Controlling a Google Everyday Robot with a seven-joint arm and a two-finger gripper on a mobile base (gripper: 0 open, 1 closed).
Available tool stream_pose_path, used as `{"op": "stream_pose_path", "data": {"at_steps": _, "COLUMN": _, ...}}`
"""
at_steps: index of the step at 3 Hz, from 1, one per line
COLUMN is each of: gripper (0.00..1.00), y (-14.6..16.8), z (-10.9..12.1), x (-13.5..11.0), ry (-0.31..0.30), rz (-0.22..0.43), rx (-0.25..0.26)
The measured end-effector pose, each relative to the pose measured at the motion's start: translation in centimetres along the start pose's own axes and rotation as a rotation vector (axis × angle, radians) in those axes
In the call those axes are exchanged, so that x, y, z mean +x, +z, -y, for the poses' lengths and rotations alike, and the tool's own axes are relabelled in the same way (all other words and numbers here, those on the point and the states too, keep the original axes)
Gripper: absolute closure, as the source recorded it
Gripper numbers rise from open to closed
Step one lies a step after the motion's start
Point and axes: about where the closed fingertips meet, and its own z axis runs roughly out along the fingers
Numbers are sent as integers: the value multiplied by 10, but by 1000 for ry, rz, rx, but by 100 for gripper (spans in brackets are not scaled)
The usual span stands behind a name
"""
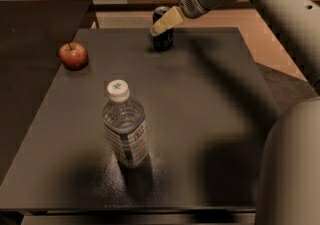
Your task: Move pepsi can near blue plastic bottle
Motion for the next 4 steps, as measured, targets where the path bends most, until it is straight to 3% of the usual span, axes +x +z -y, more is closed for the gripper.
{"op": "stream_pose_path", "data": {"at_steps": 1, "gripper": 17, "y": 11, "z": -4, "x": -3, "ry": -6, "rz": 0, "rx": -26}}
{"op": "stream_pose_path", "data": {"at_steps": 2, "gripper": 41, "y": 14, "z": -7, "x": -5, "ry": -10, "rz": 5, "rx": -45}}
{"op": "stream_pose_path", "data": {"at_steps": 4, "gripper": 88, "y": -9, "z": -19, "x": -7, "ry": -48, "rz": 39, "rx": -86}}
